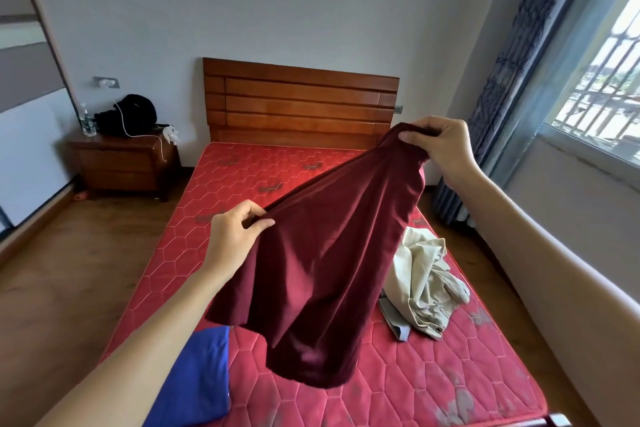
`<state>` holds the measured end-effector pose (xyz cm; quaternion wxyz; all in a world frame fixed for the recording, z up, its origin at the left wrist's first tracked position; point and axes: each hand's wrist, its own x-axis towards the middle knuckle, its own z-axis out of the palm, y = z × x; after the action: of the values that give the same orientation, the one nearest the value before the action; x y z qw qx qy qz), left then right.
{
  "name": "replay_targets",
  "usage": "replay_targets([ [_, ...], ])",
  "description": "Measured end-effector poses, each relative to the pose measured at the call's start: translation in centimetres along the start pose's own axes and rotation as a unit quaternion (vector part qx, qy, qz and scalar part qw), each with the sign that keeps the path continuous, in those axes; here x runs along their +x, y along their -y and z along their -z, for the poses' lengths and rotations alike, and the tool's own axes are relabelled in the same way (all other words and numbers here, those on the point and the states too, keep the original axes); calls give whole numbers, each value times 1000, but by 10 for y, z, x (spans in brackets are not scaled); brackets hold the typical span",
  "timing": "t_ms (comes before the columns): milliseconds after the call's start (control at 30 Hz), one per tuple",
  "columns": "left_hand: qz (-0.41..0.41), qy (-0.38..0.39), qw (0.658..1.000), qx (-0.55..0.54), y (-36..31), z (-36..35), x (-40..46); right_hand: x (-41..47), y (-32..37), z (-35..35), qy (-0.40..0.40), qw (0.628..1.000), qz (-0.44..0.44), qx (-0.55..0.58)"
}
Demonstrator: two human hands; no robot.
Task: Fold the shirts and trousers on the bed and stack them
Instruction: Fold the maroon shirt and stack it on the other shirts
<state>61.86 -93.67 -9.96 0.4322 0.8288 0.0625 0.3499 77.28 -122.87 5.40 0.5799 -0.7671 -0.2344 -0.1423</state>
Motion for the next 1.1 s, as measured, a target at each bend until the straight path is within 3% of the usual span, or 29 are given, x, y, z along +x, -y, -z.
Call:
replay_targets([
  [100, 25, 11, 1000, -13, 3, 1, 3, 1, -1, -6, -10, 1000, -5, 2],
  [300, 28, 68, 995, 63, 21, -6, 4, 5, -4, -17, -10, 1000, -15, -14],
  [433, 50, 58, 994, 78, 33, -14, 3, 6, -5, -20, -18, 1000, -13, 2],
  [567, 59, 77, 991, 91, 38, -21, -2, 4, -8, -12, -2, 999, -9, -54],
  [700, 67, 105, 989, 85, 38, -25, -14, -4, -15, 7, 52, 996, -7, -70],
  [933, 153, 203, 967, -1, 26, -20, -36, -8, -14, 41, 184, 980, 1, -76],
  [1100, 179, 214, 959, -43, 13, -18, -42, 4, -16, 53, 228, 972, 18, -56],
])
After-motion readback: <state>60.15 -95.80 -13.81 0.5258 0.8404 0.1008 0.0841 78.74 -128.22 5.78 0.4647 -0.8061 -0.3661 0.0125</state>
